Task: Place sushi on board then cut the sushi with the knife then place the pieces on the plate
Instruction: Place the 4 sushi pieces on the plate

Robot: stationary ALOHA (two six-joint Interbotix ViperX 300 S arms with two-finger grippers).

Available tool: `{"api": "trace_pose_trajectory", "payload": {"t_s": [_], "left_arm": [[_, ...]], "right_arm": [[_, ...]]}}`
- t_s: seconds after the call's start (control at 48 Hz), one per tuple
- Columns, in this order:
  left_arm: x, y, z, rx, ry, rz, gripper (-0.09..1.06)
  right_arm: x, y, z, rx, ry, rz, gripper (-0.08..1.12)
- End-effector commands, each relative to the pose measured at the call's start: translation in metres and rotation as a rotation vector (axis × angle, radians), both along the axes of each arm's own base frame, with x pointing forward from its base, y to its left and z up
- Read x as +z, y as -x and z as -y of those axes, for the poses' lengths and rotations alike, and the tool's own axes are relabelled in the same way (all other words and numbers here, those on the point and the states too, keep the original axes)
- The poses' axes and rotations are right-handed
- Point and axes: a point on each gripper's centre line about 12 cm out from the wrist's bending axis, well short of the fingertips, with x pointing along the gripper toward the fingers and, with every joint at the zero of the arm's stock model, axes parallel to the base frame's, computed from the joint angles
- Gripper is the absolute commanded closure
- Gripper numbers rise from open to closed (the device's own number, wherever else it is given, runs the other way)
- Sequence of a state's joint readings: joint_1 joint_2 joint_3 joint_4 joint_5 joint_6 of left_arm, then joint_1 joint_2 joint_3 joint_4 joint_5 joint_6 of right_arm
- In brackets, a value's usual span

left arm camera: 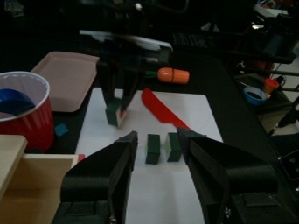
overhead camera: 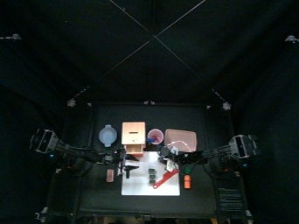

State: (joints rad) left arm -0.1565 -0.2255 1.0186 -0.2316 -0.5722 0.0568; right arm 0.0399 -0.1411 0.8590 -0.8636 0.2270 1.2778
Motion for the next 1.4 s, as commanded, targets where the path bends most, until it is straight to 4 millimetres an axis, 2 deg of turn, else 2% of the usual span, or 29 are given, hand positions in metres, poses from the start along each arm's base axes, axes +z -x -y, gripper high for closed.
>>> {"api": "trace_pose_trajectory", "payload": {"t_s": [0.021,0.104,0.188,0.396,0.562,0.792,0.979,1.104,1.271,1.396], "left_arm": [[0.004,-0.003,-0.001,0.005,-0.003,0.017,0.17],[0.002,-0.004,-0.003,0.01,-0.005,0.011,0.17],[0.001,-0.005,-0.004,0.013,-0.006,0.008,0.17],[-0.001,-0.006,-0.004,0.013,-0.007,0.002,0.17],[-0.003,-0.005,-0.003,0.013,-0.004,-0.005,0.17],[-0.004,-0.004,-0.003,0.011,-0.006,-0.008,0.17],[-0.005,-0.004,-0.003,0.01,-0.006,-0.011,0.17],[-0.005,-0.004,-0.002,0.009,-0.005,-0.01,0.17],[-0.005,-0.004,-0.002,0.009,-0.003,-0.011,0.17],[-0.004,-0.005,-0.002,0.009,-0.002,-0.008,0.17]], "right_arm": [[0.029,0.03,0.022,-0.17,-0.022,0.042,0.49],[0.035,0.046,0.04,-0.287,-0.048,0.047,0.49],[0.036,0.051,0.057,-0.368,-0.068,0.053,0.49],[0.015,0.049,0.105,-0.562,-0.1,-0.016,0.49],[-0.003,0.036,0.12,-0.613,-0.119,-0.071,0.49],[-0.018,0.028,0.118,-0.621,-0.134,-0.121,0.45],[-0.018,0.025,0.108,-0.602,-0.147,-0.12,0.27],[-0.009,0.024,0.102,-0.589,-0.14,-0.11,0.18],[0.014,0.028,0.09,-0.547,-0.077,-0.104,0.17],[0.028,0.026,0.065,-0.44,-0.031,-0.078,0.17]]}}
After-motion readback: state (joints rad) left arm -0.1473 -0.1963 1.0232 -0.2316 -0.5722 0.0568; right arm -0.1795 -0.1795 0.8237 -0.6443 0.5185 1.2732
